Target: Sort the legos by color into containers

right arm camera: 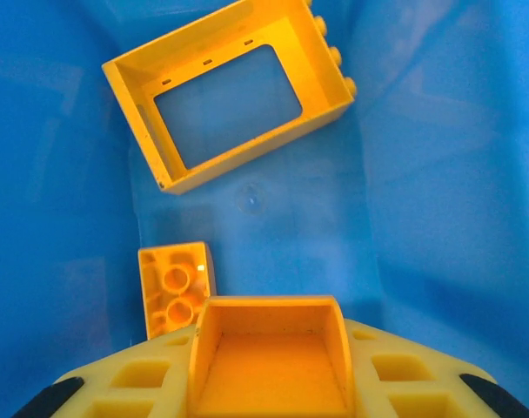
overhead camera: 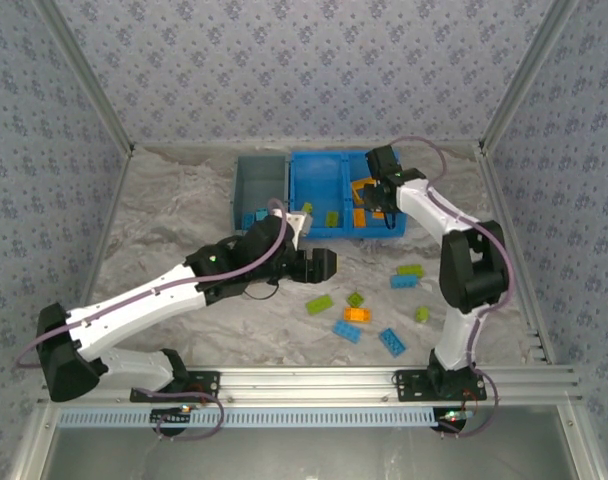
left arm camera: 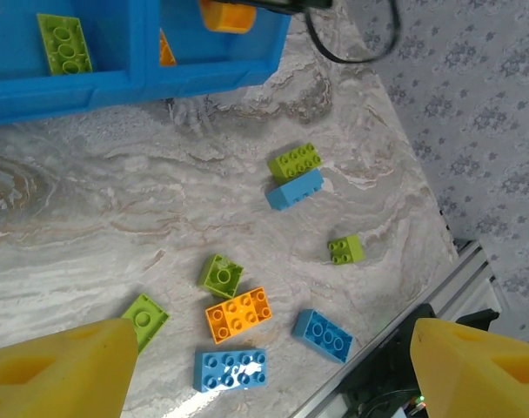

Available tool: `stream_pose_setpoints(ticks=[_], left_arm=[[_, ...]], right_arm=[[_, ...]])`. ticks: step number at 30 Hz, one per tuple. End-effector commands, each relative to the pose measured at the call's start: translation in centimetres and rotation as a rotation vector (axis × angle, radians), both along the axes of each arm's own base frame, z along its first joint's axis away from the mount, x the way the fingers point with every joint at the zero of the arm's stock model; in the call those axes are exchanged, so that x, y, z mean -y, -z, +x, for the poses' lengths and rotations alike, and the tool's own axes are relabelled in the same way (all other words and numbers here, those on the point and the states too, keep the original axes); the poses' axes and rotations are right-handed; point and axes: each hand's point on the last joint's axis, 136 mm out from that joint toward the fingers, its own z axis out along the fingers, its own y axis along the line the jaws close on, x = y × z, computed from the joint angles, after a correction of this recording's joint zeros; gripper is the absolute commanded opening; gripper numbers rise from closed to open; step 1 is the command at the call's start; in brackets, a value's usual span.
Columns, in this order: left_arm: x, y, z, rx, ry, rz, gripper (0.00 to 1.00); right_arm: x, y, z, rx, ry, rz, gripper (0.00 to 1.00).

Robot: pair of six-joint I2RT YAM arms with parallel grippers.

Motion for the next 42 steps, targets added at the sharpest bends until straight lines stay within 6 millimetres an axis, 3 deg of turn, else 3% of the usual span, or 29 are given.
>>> stream_pose_setpoints(ticks=[1, 5, 9, 13, 17, 21, 25, 28, 34, 36, 39, 42], left_arm=[[0.8, -0.6, 0.5, 0.064, 0.009, 0.024, 0.81], [1.4, 1.3, -0.1, 0.061, 0.061, 0.088, 0.79], [1.5, 4.9, -1.1, 0.037, 0.152, 0.21, 0.78], [0.8, 8.5, -2.4, 0.0, 0.257, 0.331, 0.79], [0.2, 10.4, -3.7, -0.009, 0.356, 0.387, 0.81], [-0.1, 12.3, -4.4, 0.002, 0.453, 0.458, 0.84], [-1.0, 15.6, -4.0, 0.024, 0.512, 0.62, 0.85], [-1.3, 18.0, -3.6, 0.034, 0.551, 0.697, 0.84], [-0.6, 20.7, -2.8, 0.027, 0.583, 0.765, 0.81], [-0.5, 21.3, -2.4, 0.022, 0.577, 0.779, 0.81], [-0.3, 22.0, -1.9, 0.008, 0.572, 0.791, 0.81], [0.0, 22.6, -1.8, -0.019, 0.584, 0.795, 0.76]], right_arm=[[0.1, 1.5, 0.5, -0.074, -0.018, -0.015, 0.35], [-0.1, 2.9, 0.9, -0.104, -0.019, 0.007, 0.37], [-0.9, 3.6, 1.0, -0.127, -0.039, 0.045, 0.41], [-1.2, 3.2, 0.8, -0.133, -0.053, 0.061, 0.52], [-1.0, -0.1, 0.4, -0.069, -0.057, 0.069, 0.59], [-0.9, -6.1, -1.0, 0.043, -0.069, 0.068, 0.61], [-0.9, -11.6, -5.2, 0.155, -0.096, 0.092, 0.61], [-1.2, -13.5, -9.8, 0.201, -0.127, 0.144, 0.63], [-2.5, -13.8, -19.2, 0.224, -0.214, 0.292, 0.65], [-2.4, -13.8, -21.6, 0.229, -0.219, 0.325, 0.65], [-2.2, -13.6, -24.3, 0.235, -0.216, 0.362, 0.66], [-1.9, -12.8, -25.7, 0.224, -0.206, 0.37, 0.65]])
